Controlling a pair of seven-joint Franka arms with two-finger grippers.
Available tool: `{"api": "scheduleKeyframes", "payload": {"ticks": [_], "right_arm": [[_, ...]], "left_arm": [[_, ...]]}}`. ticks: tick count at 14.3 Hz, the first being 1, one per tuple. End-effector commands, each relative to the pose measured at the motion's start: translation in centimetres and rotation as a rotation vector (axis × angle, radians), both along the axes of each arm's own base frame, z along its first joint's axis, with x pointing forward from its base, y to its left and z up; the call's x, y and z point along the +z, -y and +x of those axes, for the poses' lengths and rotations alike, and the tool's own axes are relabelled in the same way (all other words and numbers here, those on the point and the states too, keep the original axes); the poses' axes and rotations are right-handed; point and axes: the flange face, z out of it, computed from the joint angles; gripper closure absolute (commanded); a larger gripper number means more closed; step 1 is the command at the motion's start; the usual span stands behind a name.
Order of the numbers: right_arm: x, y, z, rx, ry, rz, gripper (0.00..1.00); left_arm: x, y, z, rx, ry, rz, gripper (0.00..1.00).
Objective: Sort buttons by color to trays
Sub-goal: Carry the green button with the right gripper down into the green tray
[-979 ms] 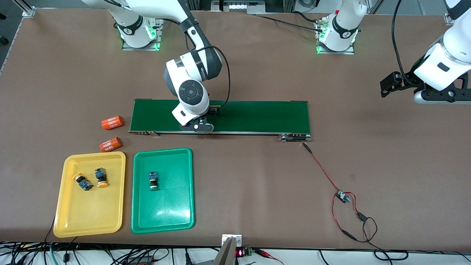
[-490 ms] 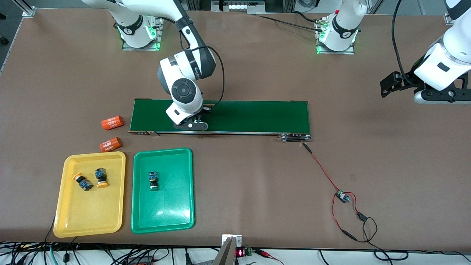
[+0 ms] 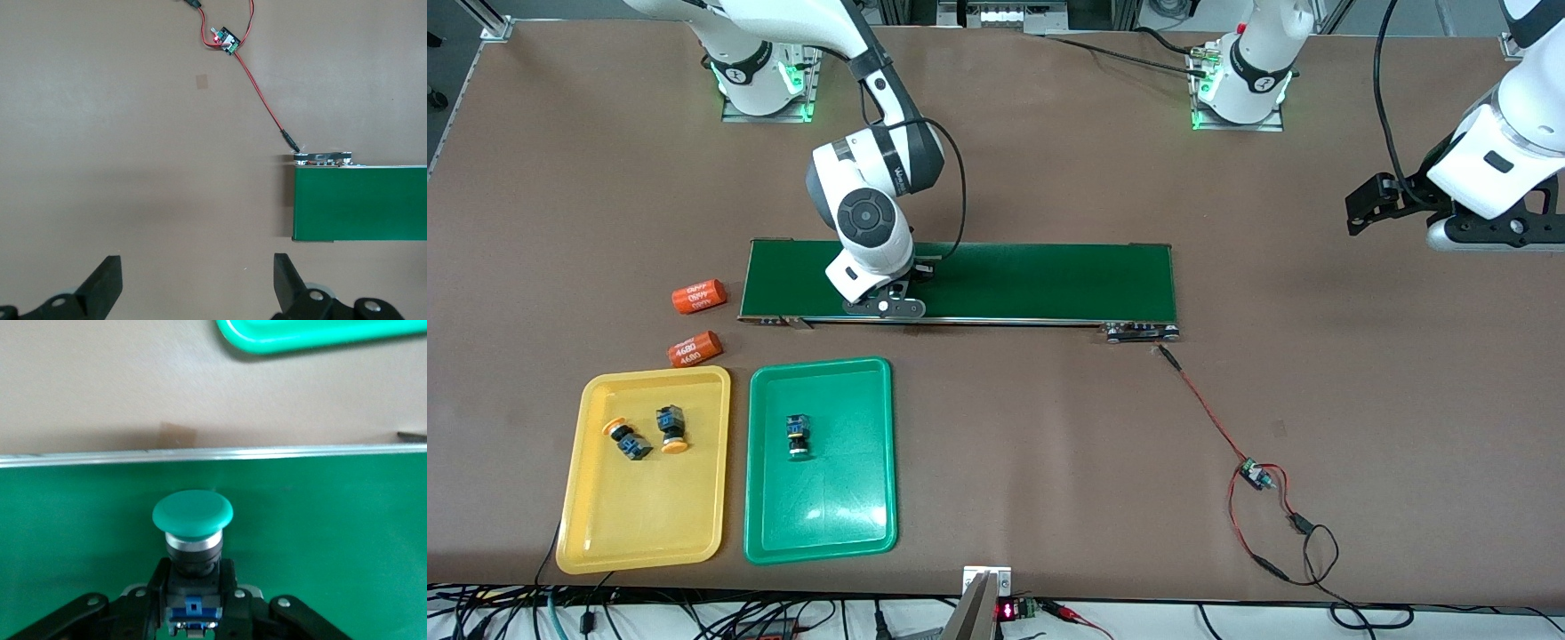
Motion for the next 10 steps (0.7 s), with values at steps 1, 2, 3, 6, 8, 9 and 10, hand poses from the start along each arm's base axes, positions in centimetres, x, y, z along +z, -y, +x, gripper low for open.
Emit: {"api": "scheduleKeyframes", "payload": {"ticks": [1,2,3,6,8,9,10], "right_arm": [[5.1,-1.6,1.0,-0.036,0.032,0.042,1.0],[7.4,-1.7,2.1,-0.047,0.036,0.048,1.0],[9.4,-1.5,3.0,-0.051,0.036,0.045,1.0],[12.6,2.1,6.7,-0.107,0.075,0.044,1.0],[12.1,6.6,10.4,-0.157,0.11,0.043,1.0],[11.5,7.7,12.0,-0.136,0.13,0.041,1.0],[11.1,8.6,13.4,-0.108,0.159,0.04,1.0]], "left_arm": [[0.8,-0.1,-0.1,-0.016,-0.002,-0.004,0.0],[0.7,-0.1,-0.1,-0.016,-0.003,-0.004,0.0],[0.7,-0.1,-0.1,-0.016,-0.003,-0.004,0.0],[0.7,-0.1,-0.1,-0.016,-0.003,-0.004,0.0],[0.8,-0.1,-0.1,-0.016,-0.002,-0.004,0.0],[0.8,-0.1,-0.1,-0.016,-0.002,-0.004,0.0],[0.8,-0.1,-0.1,-0.016,-0.002,-0.004,0.0]]}}
